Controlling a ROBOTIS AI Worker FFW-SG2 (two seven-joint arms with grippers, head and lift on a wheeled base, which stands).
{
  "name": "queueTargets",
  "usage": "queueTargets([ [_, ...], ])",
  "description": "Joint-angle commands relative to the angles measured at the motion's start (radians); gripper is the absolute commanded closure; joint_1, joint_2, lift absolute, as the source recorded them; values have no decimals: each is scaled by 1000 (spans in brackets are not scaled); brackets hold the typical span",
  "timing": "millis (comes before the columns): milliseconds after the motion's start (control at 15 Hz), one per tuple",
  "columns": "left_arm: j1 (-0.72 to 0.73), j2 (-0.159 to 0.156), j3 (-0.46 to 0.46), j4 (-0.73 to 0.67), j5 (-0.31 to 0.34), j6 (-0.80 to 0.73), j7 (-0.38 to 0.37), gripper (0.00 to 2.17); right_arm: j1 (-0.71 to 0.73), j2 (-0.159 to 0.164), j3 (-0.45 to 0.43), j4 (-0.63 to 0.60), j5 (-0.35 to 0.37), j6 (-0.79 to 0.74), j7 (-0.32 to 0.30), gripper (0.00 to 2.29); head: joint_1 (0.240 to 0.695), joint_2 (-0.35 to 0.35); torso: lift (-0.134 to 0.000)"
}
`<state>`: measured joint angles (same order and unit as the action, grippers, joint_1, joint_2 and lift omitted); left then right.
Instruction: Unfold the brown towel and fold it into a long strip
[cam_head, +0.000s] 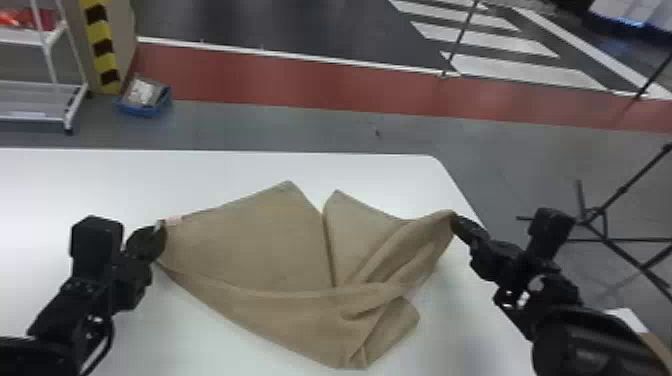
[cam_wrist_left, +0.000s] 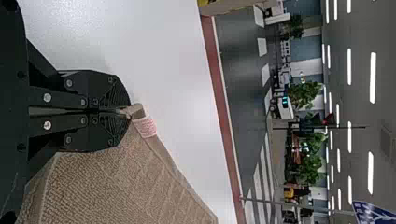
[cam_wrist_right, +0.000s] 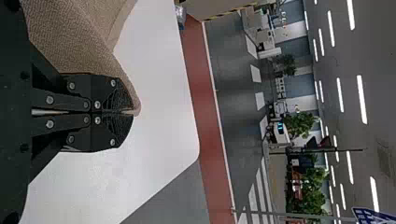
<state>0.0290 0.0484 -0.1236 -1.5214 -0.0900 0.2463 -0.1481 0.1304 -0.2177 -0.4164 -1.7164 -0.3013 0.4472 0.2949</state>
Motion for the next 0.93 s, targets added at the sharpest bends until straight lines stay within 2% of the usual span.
queueTargets([
  [0,43,1,13,-88,0,-2,21,1625,-2,0,1,-6,-1,0,1,1477,695,-293,-121],
  [133,94,2,41,-210,-2,2,53,1625,-8,-15,2,-19,16,3,23,1477,695,-286,-121],
  [200,121,5,48,-278,-27,2,94,1625,-11,-29,2,-34,36,18,44,1477,695,-280,-121],
  [267,147,2,70,-338,-56,2,119,1625,-11,-40,4,-46,71,22,59,1474,695,-270,-121],
  [400,197,4,137,-477,-59,38,140,1625,-12,-65,-7,-68,172,25,109,1474,695,-236,-121],
  [467,215,4,170,-525,-53,54,147,1625,-11,-78,-18,-69,197,28,139,1474,695,-227,-121],
  [667,243,5,237,-606,-54,91,190,1625,29,-94,-45,-101,266,40,320,1474,695,-183,-121],
  [800,246,5,254,-628,-42,87,196,1625,40,-94,-28,-120,314,46,366,1474,695,-151,-121],
  [867,249,5,254,-637,-42,87,202,1625,31,-95,-25,-123,314,71,386,1474,695,-138,-121],
])
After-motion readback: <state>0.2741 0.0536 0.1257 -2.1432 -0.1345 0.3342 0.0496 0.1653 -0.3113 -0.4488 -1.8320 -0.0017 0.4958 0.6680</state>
